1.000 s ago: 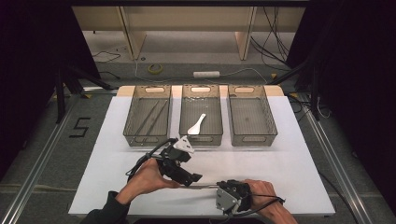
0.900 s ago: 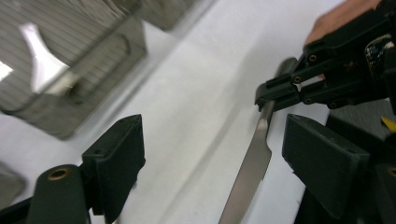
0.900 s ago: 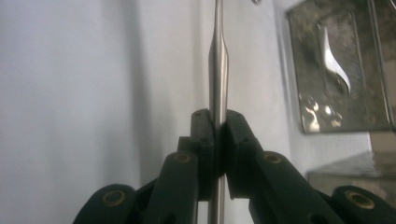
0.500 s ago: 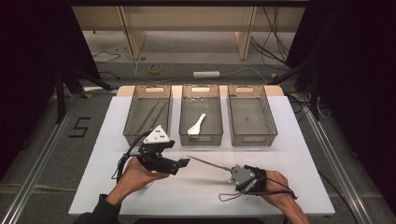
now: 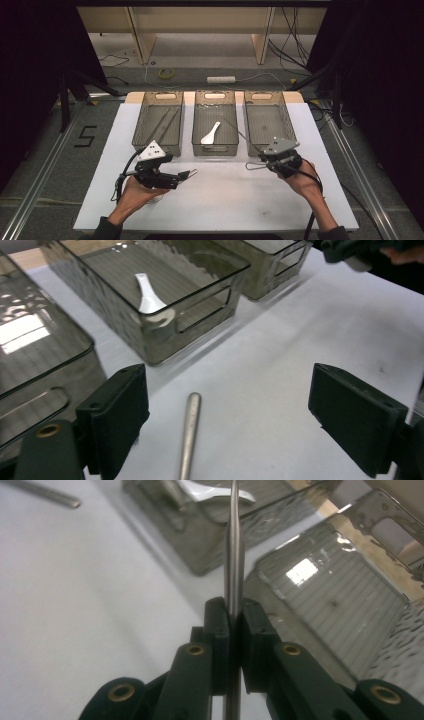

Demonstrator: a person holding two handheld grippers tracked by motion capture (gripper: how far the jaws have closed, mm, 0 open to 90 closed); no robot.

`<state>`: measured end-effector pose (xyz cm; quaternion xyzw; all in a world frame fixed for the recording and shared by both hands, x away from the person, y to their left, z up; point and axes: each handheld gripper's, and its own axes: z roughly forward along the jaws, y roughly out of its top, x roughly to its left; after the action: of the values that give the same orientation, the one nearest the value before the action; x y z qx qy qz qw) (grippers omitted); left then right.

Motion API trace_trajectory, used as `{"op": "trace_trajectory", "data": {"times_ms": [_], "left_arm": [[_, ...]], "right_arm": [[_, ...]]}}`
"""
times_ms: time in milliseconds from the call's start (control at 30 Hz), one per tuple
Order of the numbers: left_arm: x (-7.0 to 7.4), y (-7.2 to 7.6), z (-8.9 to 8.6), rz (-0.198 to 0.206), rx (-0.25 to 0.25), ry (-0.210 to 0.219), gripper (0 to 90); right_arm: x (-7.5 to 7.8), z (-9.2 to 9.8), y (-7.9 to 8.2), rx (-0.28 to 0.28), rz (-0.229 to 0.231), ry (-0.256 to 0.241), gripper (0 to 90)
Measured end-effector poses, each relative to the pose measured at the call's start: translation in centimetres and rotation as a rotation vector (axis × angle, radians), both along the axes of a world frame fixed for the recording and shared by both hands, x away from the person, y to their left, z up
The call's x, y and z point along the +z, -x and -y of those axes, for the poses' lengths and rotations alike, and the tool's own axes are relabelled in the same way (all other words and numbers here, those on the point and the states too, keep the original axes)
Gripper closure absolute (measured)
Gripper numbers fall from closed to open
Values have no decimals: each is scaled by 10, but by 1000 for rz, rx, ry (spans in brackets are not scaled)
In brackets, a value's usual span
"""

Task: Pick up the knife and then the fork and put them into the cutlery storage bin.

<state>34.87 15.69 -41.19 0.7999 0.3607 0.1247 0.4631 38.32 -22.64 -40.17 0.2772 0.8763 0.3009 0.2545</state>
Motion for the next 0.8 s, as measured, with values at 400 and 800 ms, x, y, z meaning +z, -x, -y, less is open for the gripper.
{"op": "trace_trajectory", "data": {"times_ms": [400, 800], "left_arm": [[-9, 2, -13, 15, 47, 5, 158], [-10, 7, -12, 12, 36, -4, 156]], "right_arm": [[23, 21, -67, -196, -89, -143, 842], [18, 20, -105, -312, -158, -177, 842]]}}
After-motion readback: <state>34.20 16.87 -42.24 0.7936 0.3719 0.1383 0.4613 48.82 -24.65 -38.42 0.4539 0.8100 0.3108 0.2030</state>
